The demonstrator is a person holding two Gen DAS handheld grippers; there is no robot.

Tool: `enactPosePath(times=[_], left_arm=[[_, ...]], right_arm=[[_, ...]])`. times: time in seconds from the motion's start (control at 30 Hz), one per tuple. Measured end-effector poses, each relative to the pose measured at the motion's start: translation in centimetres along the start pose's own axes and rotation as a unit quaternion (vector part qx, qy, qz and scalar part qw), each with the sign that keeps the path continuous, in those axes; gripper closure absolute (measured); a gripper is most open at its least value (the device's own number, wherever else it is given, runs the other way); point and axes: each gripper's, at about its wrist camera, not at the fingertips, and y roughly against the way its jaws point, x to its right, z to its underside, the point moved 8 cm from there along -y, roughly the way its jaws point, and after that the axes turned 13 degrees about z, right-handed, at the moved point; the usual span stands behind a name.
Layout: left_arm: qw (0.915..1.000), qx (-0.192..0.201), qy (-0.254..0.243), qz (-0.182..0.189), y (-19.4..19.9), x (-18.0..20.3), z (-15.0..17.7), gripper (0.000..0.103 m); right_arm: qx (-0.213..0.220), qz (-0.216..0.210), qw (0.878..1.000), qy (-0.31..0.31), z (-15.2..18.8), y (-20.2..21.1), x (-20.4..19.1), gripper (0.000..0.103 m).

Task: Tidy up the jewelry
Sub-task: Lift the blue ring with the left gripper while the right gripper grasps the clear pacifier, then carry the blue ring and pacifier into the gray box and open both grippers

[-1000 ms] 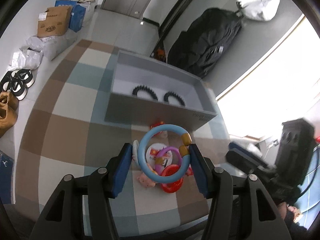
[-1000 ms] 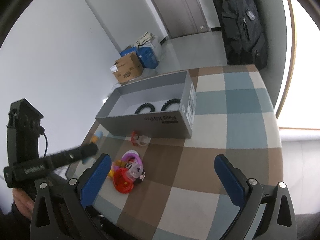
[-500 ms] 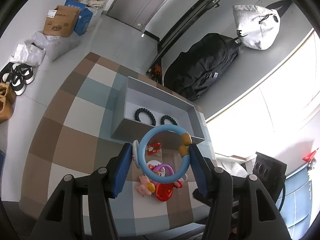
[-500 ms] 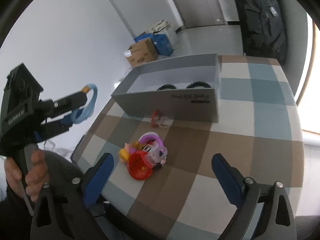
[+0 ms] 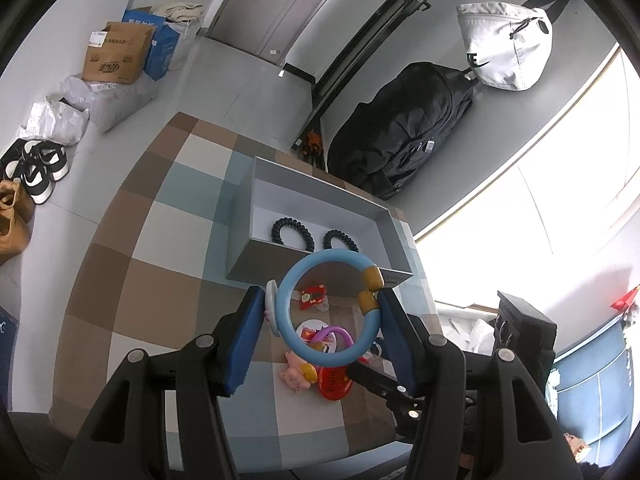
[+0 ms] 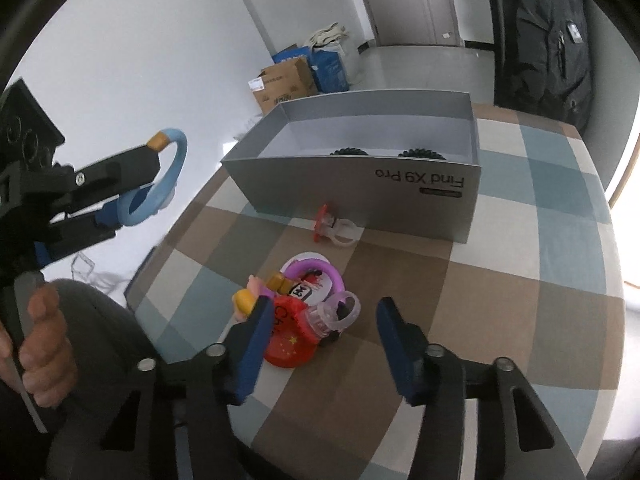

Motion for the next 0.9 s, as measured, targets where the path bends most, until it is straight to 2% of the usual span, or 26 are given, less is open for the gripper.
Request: enactPosePath(times=[0.2,0.47,0.9], left_arm=[[1.0,-0.001,0.004,0.003,-0.1,0.0,0.0,0.051],[1.0,-0.006,0.001,-0.001,-0.4,0.0,0.2,0.051],[0.9999,-0.001,-0.009,-0.011,-0.7,0.5,-0.3,0.051]], right_arm=[[0.008,0.008,1.0,0.002,-0.1,0.1,0.3,0.073],[0.03,0.013,0.999,0.02,-0.4,0.9,-0.3,0.074],[0.063,-0.021,0.997,-0.031,-2.8,2.8,1.0,0.074]])
